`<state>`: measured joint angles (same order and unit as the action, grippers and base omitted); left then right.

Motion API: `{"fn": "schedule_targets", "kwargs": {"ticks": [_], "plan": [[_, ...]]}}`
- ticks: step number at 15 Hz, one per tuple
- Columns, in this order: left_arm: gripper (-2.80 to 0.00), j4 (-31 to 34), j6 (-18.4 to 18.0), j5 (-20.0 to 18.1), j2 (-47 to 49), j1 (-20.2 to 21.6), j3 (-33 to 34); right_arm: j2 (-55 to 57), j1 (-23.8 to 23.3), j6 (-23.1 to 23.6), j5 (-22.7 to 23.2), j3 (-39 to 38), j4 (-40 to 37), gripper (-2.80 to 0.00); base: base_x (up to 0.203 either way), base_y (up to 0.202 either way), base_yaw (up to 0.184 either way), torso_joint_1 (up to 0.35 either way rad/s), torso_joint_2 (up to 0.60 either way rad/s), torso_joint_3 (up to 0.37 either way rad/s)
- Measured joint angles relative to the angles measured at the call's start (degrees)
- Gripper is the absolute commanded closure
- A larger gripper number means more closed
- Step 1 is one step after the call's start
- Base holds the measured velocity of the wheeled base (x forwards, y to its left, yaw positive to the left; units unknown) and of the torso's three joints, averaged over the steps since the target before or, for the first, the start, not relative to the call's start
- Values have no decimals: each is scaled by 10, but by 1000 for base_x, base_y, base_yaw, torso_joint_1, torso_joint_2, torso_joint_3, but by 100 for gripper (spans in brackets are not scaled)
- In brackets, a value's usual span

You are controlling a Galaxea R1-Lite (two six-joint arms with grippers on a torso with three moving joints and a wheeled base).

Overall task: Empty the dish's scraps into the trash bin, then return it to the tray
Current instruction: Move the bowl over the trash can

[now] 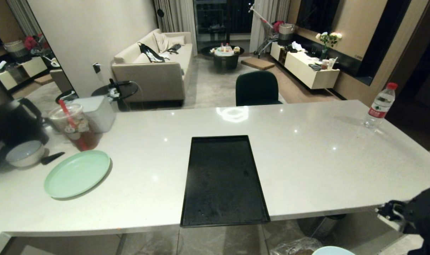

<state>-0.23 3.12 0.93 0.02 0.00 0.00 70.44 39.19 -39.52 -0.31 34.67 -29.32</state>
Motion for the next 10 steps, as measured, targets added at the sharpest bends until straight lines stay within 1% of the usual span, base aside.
{"fn": "schedule_targets", "kwargs": {"ticks": [3, 5, 8, 10], "plan": [[0, 0, 0, 0, 0, 0, 0, -26, -32, 3, -6, -15, 1, 0, 0, 0, 0, 0, 0, 0], [0, 0, 0, 0, 0, 0, 0, -33, -37, 7, -6, -15, 3, 0, 0, 0, 0, 0, 0, 0], [0, 0, 0, 0, 0, 0, 0, -35, -39, 46, -5, -10, 2, 0, 0, 0, 0, 0, 0, 0], [0, 0, 0, 0, 0, 0, 0, -34, -40, 51, -5, -8, 2, 0, 0, 0, 0, 0, 0, 0]]}}
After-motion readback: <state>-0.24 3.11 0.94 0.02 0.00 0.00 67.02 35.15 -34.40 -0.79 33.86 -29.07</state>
